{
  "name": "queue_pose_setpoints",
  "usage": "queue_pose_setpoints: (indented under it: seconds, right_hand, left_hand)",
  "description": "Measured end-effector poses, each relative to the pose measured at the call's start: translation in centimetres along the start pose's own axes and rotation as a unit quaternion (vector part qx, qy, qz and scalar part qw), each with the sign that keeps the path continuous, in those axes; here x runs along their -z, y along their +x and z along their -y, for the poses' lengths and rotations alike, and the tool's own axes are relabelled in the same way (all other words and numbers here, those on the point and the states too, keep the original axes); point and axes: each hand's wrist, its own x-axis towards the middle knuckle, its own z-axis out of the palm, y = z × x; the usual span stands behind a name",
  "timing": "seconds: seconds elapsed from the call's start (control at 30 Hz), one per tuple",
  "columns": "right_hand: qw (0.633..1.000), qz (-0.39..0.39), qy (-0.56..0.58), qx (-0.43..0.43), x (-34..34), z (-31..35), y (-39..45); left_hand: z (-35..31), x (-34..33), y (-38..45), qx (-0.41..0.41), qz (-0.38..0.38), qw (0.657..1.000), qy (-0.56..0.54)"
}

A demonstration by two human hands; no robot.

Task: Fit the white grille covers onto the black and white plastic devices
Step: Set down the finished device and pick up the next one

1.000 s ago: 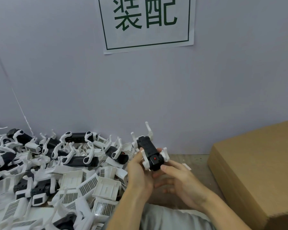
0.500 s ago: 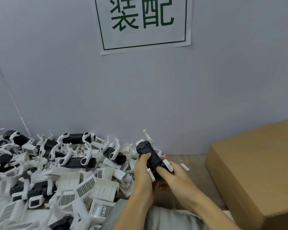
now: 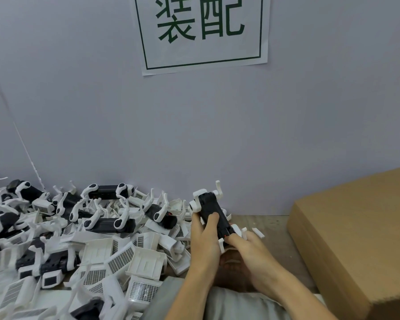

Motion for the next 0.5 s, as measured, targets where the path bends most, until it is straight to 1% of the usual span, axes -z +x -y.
queue_pose_setpoints:
  seconds: [0.1, 0.17, 0.23, 0.33, 0.5]
  right_hand:
    - [1.000, 0.015, 0.020, 0.003, 0.07, 0.08, -0.11]
    - [1.000, 0.005, 0.013, 0.010, -0.02, 0.15, -0.28]
    - [1.000, 0.007, 0.014, 0.015, -0.10, 0.23, -0.35]
    - [0.999, 0.027, 0.019, 0.014, -0.22, 0.24, -0.32]
    - [0.999, 0.035, -0.015, 0.010, -0.18, 0.26, -0.35]
  left_hand:
    - [0.04, -0.02, 0.03, -0.015, 0.006, 1.000, 0.010]
    - [0.06, -0.02, 0.10, -0.013, 0.005, 1.000, 0.010]
    - [0.10, 0.07, 0.21, 0.007, -0.008, 1.000, 0.001]
    - [0.40, 0.31, 0.55, 0.061, -0.035, 0.997, -0.036]
    - [0.46, 0.51, 0.90, 0.094, -0.054, 0.992, -0.072]
